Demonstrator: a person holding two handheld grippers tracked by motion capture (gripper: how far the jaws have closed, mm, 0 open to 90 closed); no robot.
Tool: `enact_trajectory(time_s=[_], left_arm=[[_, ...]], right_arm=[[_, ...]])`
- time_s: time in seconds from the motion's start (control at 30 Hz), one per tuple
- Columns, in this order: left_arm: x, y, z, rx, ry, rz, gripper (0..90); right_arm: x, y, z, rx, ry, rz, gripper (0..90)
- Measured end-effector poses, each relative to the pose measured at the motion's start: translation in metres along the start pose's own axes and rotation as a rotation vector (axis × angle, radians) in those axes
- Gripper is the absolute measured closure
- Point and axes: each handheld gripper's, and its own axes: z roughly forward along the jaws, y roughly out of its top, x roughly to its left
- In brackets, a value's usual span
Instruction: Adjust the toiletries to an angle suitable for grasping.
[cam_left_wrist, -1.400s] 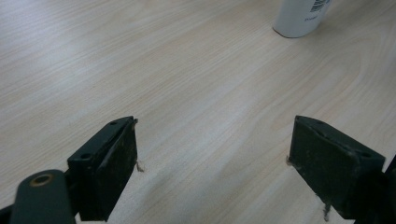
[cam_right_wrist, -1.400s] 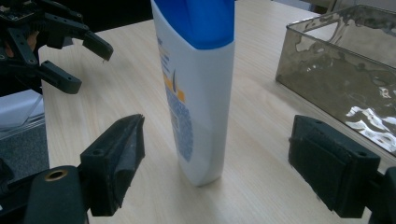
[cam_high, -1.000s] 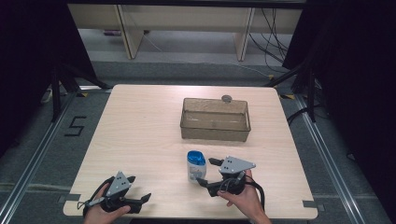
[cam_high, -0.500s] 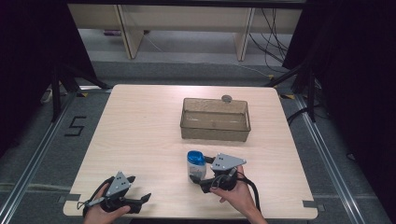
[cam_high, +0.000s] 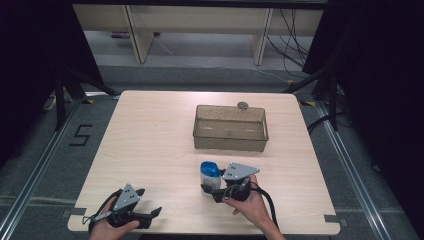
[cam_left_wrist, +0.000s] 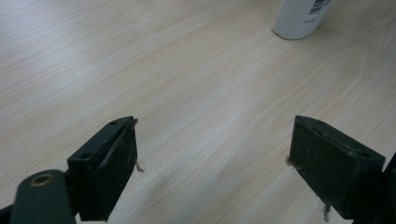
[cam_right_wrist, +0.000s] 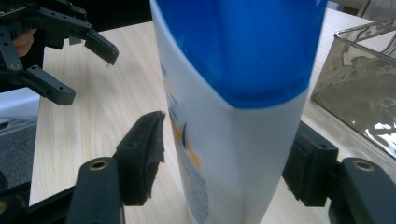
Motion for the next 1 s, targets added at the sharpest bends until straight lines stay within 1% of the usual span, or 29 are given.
enact_trajectory(time_s=[0.03,0.07,0.1,0.13,0.2,0.23,0.3,0.33,0.37,0.4,0.43,0.5,0.53,0.57,0.6,0.67,0.7,0.8,0.83,0.87,0.9,0.93,0.97,1.0], left_arm=[[-0.0014,-0.0001,0.0006,-0.015,-0.006,-0.016,14.8],[-0.0014,-0.0001,0.0006,-0.015,-0.006,-0.016,14.8],[-0.002,-0.0001,0.0011,-0.021,-0.01,-0.023,14.8],[0.0001,-0.0001,0.0003,-0.004,-0.004,0.001,14.8],[0.0003,0.0001,0.0001,0.001,-0.006,0.0,14.8],[-0.002,-0.0006,0.0021,-0.031,-0.007,-0.027,14.8],[-0.0019,-0.0004,0.0021,-0.028,-0.008,-0.027,14.8],[-0.0019,-0.0004,0.0021,-0.028,-0.008,-0.027,14.8],[-0.0014,0.0002,0.0013,-0.015,-0.009,-0.021,14.8],[-0.0016,0.0002,0.0016,-0.015,-0.007,-0.021,14.8],[-0.0015,0.0003,0.0015,-0.011,-0.005,-0.021,14.8],[-0.0015,0.0,0.0025,-0.018,-0.003,-0.024,14.8],[-0.0015,0.0,0.0025,-0.018,-0.003,-0.024,14.8],[-0.0006,0.0006,0.0018,-0.008,0.0,-0.017,14.8],[-0.0012,0.0006,0.0024,-0.016,0.0,-0.027,14.8],[-0.0008,0.0008,0.0022,-0.007,0.001,-0.02,14.8],[-0.0004,0.0009,0.0027,-0.01,-0.006,-0.017,14.8],[-0.0014,0.0015,0.0033,-0.008,-0.006,-0.024,14.8],[-0.0013,0.0014,0.0037,-0.009,-0.01,-0.025,14.8],[-0.0013,0.0014,0.0038,-0.008,-0.01,-0.025,14.8],[-0.0013,0.0014,0.0038,-0.008,-0.01,-0.025,14.8],[-0.0003,0.0016,0.0033,0.003,-0.004,-0.01,14.8],[-0.0024,0.0018,0.0037,-0.014,-0.009,-0.028,14.8],[-0.0016,0.0019,0.003,-0.005,-0.015,-0.018,14.8]], right_arm=[[-0.0006,-0.0001,0.0011,-0.014,-0.004,-0.006,39.3],[-0.0006,-0.0001,0.0011,-0.014,-0.004,-0.006,39.3],[-0.0013,0.0001,0.0012,-0.018,0.006,-0.009,40.3],[-0.0014,0.0002,0.0007,-0.013,0.003,-0.008,41.3],[-0.0009,-0.0001,0.0006,-0.008,0.009,-0.001,42.9],[-0.0004,-0.0003,0.0009,-0.006,0.017,0.005,44.6],[0.0002,-0.0005,0.0008,-0.002,0.024,0.007,47.6],[0.0002,-0.0005,0.0008,-0.002,0.024,0.007,47.6],[-0.0008,-0.0008,0.0018,-0.013,0.043,-0.005,49.8],[-0.0003,-0.001,0.0005,-0.005,0.036,0.01,51.5],[0.0002,-0.0007,-0.0006,0.005,0.023,0.006,52.1],[-0.0008,-0.0003,-0.001,-0.009,0.005,-0.029,52.7],[-0.0008,-0.0003,-0.001,-0.009,0.005,-0.029,52.7],[0.0008,-0.0002,-0.0013,0.004,0.021,-0.011,53.0],[0.0006,-0.0001,-0.0018,-0.002,0.01,-0.019,53.1],[-0.0002,-0.0001,-0.0023,-0.005,0.007,-0.028,53.3],[0.0003,-0.0001,-0.0031,0.003,0.008,-0.017,53.3],[-0.0002,-0.0001,-0.0039,-0.004,0.003,-0.024,53.5],[-0.0009,0.0001,-0.0043,-0.007,0.01,-0.024,53.5],[-0.0009,0.0003,-0.0051,-0.004,0.0,-0.022,53.6],[-0.0009,0.0003,-0.0051,-0.004,0.0,-0.022,53.6],[0.0001,0.0001,-0.0051,-0.003,0.005,0.002,53.6],[-0.001,0.0002,-0.0053,-0.016,-0.008,-0.013,53.7],[-0.001,0.0006,-0.0064,-0.01,-0.005,-0.009,53.7]])
